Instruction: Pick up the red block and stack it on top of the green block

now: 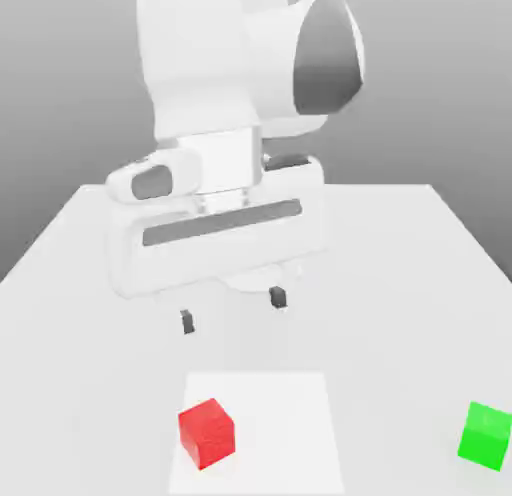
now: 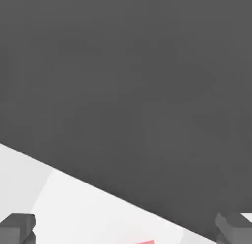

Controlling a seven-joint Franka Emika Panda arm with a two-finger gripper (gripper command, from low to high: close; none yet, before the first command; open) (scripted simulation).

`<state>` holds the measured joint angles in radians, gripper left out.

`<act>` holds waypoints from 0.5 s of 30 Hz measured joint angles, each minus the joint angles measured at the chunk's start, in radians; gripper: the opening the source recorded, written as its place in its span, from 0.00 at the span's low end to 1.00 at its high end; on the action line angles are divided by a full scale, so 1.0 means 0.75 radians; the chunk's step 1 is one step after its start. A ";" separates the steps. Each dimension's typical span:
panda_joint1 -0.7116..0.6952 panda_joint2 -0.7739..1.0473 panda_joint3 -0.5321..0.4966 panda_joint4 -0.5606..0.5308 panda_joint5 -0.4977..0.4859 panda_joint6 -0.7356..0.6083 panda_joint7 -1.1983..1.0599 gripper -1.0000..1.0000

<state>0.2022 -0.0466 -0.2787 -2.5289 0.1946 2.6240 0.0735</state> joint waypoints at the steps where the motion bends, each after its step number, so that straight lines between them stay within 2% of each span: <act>1: -0.004 0.045 -0.003 -0.015 -0.007 0.023 -0.033 0.50; 6: -0.030 0.249 -0.019 -0.080 -0.094 0.145 -0.137 0.50; 12: -0.129 0.493 0.110 -0.048 0.053 0.338 -0.264 0.50; 13: -0.141 0.513 0.125 -0.045 0.067 0.354 -0.275 0.00; 15: -0.141 0.513 0.125 -0.045 0.067 0.353 -0.275 0.00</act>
<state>0.0967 0.3385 -0.1851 -2.5628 0.2448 2.8891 -0.1326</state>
